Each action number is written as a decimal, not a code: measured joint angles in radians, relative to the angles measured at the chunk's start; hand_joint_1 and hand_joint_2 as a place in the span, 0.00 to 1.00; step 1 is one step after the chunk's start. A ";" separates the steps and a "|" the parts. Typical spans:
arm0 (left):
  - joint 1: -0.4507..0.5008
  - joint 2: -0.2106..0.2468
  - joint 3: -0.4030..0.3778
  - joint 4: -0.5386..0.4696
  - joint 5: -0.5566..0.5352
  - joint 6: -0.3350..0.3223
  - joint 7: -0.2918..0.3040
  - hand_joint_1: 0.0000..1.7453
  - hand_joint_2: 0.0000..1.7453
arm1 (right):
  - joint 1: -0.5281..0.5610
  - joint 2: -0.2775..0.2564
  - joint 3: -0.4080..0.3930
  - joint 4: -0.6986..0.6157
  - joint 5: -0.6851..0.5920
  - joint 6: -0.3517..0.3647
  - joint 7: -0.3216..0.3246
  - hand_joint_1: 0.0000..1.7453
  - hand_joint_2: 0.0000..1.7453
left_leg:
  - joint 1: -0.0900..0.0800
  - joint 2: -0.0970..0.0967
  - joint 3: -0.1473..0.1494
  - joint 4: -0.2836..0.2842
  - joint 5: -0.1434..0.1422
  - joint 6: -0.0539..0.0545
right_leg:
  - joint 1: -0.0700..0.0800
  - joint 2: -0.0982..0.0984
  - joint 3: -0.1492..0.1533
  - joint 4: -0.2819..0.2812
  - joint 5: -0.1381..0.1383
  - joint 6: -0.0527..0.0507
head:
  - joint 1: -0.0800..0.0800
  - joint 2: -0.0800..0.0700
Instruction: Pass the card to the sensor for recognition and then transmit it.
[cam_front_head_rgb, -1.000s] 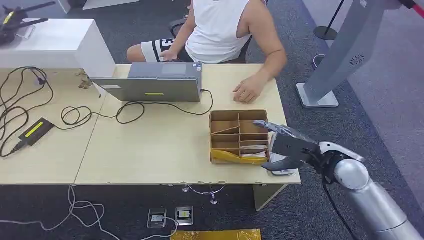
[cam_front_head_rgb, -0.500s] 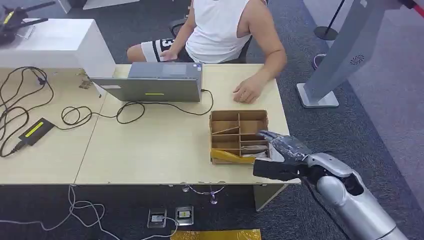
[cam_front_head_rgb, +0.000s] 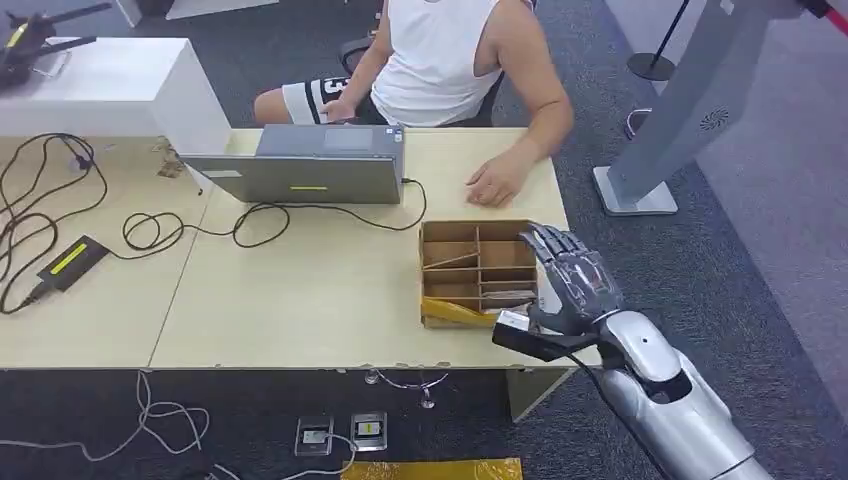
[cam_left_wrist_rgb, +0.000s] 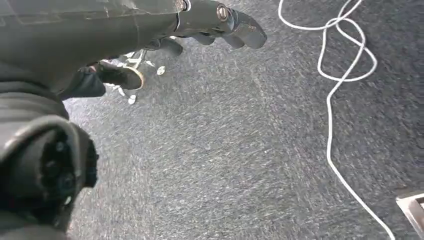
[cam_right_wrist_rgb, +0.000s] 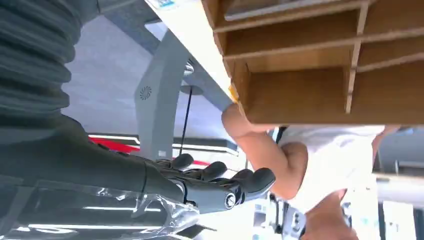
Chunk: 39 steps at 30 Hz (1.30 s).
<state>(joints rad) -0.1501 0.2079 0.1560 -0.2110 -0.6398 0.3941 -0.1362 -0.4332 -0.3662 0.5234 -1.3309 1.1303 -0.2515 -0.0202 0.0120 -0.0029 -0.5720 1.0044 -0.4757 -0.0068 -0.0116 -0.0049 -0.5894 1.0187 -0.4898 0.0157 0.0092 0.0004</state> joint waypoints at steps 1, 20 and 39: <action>-0.006 -0.002 0.000 0.000 -0.001 -0.001 0.001 0.00 0.00 | -0.002 0.010 -0.001 0.026 0.000 -0.025 -0.007 0.00 1.00 | 0.000 0.000 0.000 0.000 0.000 0.000 | 0.000 0.000 0.000 0.000 0.000 0.000 | 0.000 0.000; -0.037 -0.018 -0.001 0.000 -0.020 -0.013 0.011 0.00 0.00 | -0.073 0.140 -0.012 0.293 -0.008 -0.158 -0.074 0.00 1.00 | 0.000 0.000 0.000 0.000 0.000 0.000 | 0.000 0.000 0.000 0.000 0.000 0.000 | 0.000 0.000; -0.041 -0.022 -0.001 0.000 -0.020 -0.018 0.011 0.00 0.00 | -0.074 0.183 0.002 0.363 -0.099 -0.122 -0.148 0.00 1.00 | 0.000 0.000 0.000 0.000 0.000 0.000 | 0.000 0.001 0.000 0.000 0.000 0.000 | 0.000 0.000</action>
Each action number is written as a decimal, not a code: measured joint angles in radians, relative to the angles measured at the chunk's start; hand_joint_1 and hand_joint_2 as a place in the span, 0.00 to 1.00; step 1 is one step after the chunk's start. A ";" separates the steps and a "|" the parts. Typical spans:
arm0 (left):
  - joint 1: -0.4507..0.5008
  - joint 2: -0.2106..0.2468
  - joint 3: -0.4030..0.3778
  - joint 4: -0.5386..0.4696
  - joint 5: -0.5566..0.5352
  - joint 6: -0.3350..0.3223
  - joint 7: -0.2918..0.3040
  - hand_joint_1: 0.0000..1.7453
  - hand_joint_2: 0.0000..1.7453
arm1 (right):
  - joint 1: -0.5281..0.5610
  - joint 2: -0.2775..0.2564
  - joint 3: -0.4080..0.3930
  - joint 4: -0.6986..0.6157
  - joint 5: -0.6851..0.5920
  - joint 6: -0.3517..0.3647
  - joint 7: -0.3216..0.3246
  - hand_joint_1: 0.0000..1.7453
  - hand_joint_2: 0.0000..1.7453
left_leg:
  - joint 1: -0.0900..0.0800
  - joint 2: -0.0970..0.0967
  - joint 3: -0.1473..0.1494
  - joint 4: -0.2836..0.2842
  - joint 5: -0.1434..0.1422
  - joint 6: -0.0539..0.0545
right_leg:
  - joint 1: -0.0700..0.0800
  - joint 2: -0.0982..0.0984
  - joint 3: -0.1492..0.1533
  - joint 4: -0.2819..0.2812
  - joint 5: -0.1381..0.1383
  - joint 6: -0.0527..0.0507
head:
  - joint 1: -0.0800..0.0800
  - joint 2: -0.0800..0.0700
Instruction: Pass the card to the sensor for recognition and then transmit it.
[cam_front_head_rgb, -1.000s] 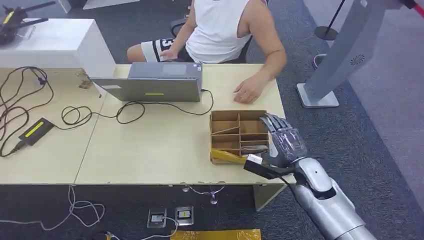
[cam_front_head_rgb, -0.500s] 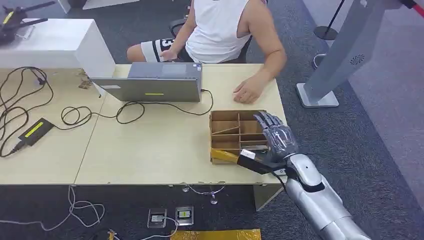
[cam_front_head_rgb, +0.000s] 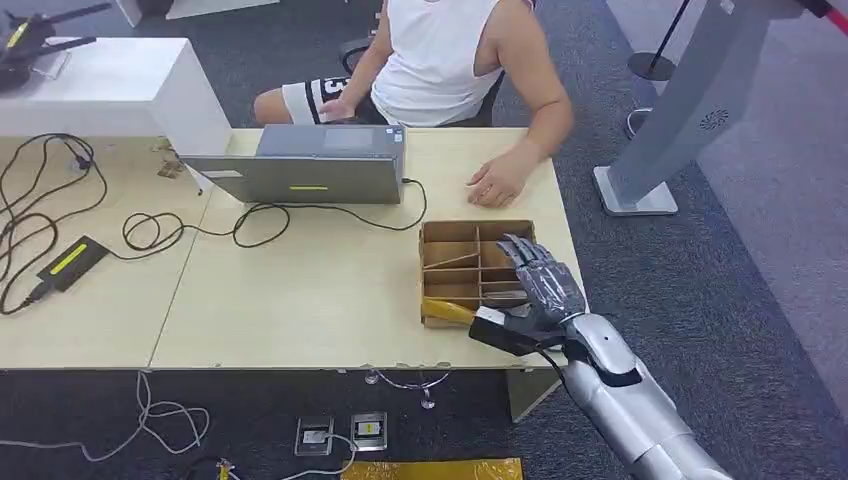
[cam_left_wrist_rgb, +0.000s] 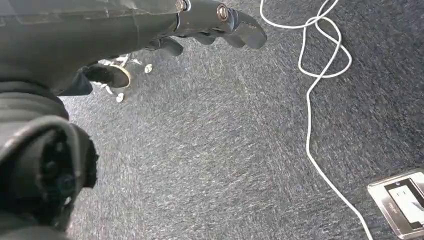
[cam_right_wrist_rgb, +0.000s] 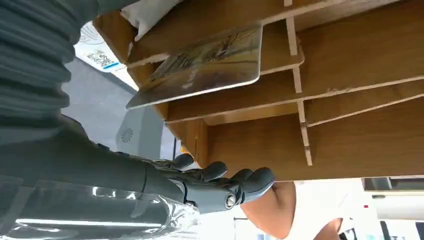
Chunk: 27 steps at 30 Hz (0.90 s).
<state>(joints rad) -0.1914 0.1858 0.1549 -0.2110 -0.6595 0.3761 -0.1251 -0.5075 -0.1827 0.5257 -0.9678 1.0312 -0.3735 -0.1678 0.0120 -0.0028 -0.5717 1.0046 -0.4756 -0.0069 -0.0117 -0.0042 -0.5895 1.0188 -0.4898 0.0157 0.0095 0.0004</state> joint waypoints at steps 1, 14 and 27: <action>0.000 0.000 0.000 0.000 0.000 0.000 0.000 0.00 0.00 | 0.002 0.000 0.000 -0.002 -0.007 0.000 -0.003 0.00 1.00 | 0.000 0.000 0.000 0.000 0.000 0.000 | 0.000 0.000 0.000 0.000 0.000 0.000 | 0.000 0.000; -0.003 0.006 0.000 0.000 -0.002 -0.009 0.000 0.00 0.00 | 0.076 -0.039 0.000 -0.139 -0.046 -0.004 0.024 0.00 1.00 | 0.000 0.000 0.000 0.000 0.000 0.000 | 0.000 0.001 0.000 0.000 0.000 0.000 | 0.000 0.000; -0.017 0.006 0.000 0.000 0.003 -0.008 0.000 0.00 0.00 | 0.094 -0.048 0.000 -0.172 -0.040 -0.010 0.019 0.00 1.00 | 0.000 0.001 0.000 0.000 0.000 0.000 | 0.000 0.001 0.000 0.000 0.000 0.000 | 0.000 0.000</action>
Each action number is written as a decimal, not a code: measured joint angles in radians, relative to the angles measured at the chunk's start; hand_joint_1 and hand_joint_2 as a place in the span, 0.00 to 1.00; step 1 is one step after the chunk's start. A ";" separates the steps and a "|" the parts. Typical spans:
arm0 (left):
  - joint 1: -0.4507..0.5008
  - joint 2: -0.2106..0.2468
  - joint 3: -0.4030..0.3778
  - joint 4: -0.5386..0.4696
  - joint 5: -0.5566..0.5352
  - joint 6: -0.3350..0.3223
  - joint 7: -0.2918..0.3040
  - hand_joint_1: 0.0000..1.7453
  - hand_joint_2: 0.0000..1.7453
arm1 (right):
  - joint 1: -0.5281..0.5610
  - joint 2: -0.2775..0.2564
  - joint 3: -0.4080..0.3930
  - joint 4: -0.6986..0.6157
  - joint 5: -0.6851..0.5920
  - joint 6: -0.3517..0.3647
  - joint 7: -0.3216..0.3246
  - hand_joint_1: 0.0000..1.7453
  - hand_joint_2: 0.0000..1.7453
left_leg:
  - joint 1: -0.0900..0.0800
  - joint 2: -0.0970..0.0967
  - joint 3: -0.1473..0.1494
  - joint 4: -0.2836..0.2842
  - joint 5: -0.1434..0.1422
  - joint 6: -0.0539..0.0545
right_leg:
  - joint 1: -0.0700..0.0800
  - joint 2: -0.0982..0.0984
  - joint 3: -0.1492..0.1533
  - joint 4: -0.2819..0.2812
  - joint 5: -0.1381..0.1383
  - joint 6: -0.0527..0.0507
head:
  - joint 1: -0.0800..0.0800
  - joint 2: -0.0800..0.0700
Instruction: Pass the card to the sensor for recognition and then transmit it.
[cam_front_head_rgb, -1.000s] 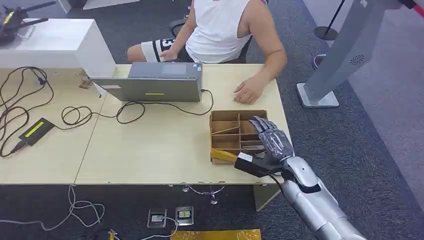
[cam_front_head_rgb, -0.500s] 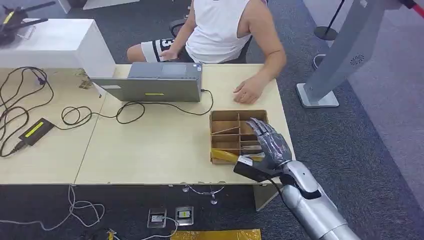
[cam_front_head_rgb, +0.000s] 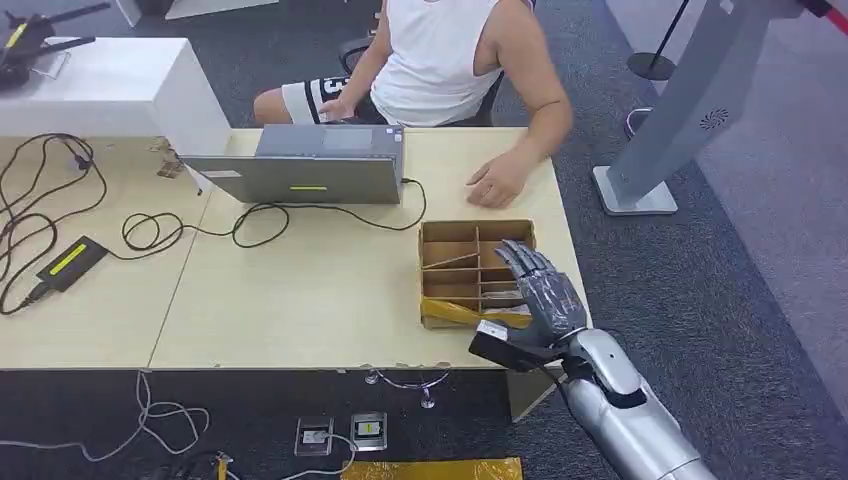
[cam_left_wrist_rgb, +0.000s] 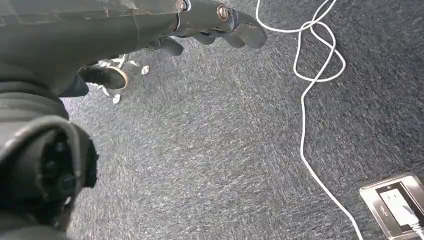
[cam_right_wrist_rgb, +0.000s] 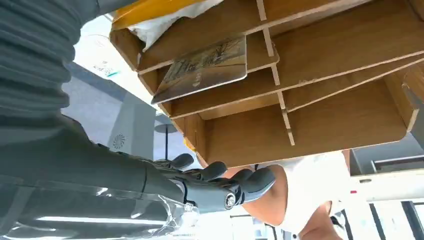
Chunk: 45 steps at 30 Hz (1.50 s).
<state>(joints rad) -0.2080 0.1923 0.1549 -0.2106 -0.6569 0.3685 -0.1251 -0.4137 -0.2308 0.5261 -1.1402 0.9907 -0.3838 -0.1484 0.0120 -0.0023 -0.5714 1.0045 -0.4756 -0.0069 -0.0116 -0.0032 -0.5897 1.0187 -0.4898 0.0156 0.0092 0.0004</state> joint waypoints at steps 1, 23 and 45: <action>0.000 0.000 0.000 0.000 0.000 0.000 0.000 0.00 0.00 | 0.000 0.000 0.000 0.000 0.000 0.000 0.000 0.00 1.00 | 0.000 0.000 0.000 0.000 0.000 0.000 | 0.000 0.000 0.000 0.000 0.000 0.000 | 0.000 0.000; -0.001 -0.006 0.000 0.000 0.003 0.001 0.000 0.00 0.00 | -0.012 0.000 0.012 0.000 0.000 0.083 0.002 1.00 1.00 | 0.000 0.000 0.000 0.000 0.000 0.000 | 0.000 0.000 0.000 0.000 0.000 0.000 | 0.000 0.000; -0.021 -0.011 -0.006 0.000 -0.016 0.001 0.000 0.00 0.00 | -0.103 -0.006 -0.015 -0.023 -0.047 -0.026 -0.006 1.00 1.00 | 0.000 0.000 0.000 0.000 0.001 0.000 | 0.000 0.000 0.000 0.000 0.001 0.000 | 0.000 0.000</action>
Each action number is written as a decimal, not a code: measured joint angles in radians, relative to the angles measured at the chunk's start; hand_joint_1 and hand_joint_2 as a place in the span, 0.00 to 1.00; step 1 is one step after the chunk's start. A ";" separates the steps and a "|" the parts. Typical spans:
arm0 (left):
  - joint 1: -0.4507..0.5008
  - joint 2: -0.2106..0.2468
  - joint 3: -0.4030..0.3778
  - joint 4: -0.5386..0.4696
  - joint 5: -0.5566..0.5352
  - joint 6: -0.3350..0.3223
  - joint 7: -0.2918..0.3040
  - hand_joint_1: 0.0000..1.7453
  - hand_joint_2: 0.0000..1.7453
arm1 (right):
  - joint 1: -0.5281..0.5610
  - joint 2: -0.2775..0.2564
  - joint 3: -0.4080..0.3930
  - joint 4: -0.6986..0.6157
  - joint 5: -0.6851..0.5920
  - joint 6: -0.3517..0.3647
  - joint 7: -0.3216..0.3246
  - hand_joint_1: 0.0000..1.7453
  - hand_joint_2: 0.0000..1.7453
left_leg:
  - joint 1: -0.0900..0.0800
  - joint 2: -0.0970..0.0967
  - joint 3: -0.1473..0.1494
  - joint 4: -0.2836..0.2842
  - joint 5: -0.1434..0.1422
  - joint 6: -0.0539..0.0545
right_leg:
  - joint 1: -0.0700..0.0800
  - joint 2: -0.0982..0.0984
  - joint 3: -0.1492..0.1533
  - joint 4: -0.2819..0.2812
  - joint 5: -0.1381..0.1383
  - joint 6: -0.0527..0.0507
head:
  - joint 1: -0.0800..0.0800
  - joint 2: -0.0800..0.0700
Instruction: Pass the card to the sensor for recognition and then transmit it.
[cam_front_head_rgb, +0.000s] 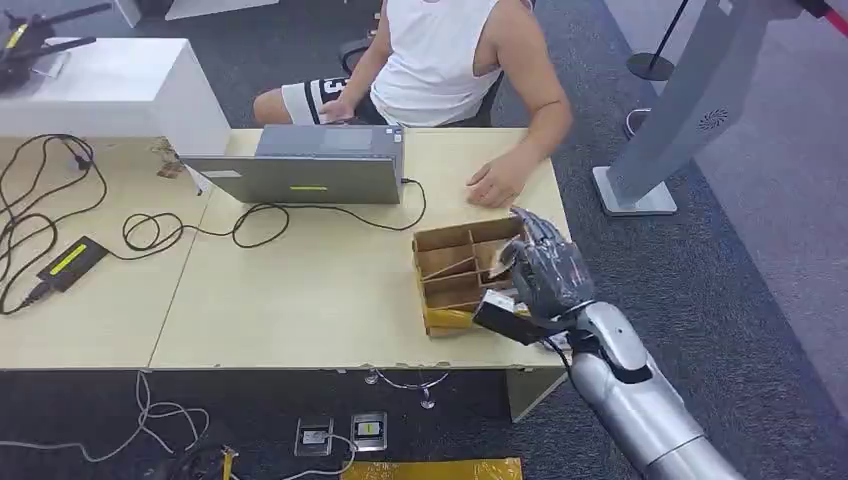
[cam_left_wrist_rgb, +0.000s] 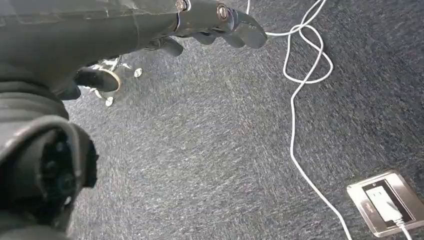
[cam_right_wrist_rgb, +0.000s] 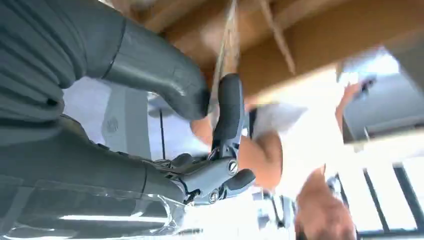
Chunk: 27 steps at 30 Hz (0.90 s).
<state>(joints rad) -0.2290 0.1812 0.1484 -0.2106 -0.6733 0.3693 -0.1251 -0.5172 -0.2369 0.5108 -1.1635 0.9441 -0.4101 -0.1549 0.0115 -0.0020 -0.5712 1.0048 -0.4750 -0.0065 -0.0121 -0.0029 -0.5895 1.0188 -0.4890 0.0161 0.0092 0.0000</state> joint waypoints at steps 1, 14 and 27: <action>-0.001 -0.001 -0.002 0.000 -0.001 -0.001 0.000 0.00 0.00 | -0.023 -0.005 -0.010 -0.002 -0.007 -0.003 -0.008 1.00 1.00 | 0.000 0.000 0.000 0.000 0.000 0.000 | 0.000 0.000 0.000 0.000 0.000 0.000 | 0.000 0.000; -0.006 -0.005 -0.003 0.000 0.002 -0.002 0.000 0.00 0.00 | -0.299 -0.050 -0.108 0.000 -0.075 0.069 -0.069 1.00 1.00 | 0.000 0.000 0.000 0.000 0.000 0.000 | 0.000 0.000 0.000 0.000 0.000 0.000 | 0.000 0.000; -0.015 -0.007 -0.008 -0.001 -0.013 -0.024 0.002 0.00 0.00 | -0.409 -0.038 -0.092 0.159 -0.088 0.127 -0.134 1.00 1.00 | 0.000 -0.001 -0.001 0.000 0.000 0.000 | 0.000 -0.001 0.000 0.000 0.000 0.000 | 0.000 0.000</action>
<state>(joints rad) -0.2439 0.1743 0.1408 -0.2117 -0.6859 0.3449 -0.1229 -0.9260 -0.2751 0.4192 -1.0042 0.8556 -0.2830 -0.2892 0.0115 -0.0028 -0.5721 1.0048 -0.4746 -0.0061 -0.0121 -0.0040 -0.5895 1.0190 -0.4886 0.0161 0.0095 0.0004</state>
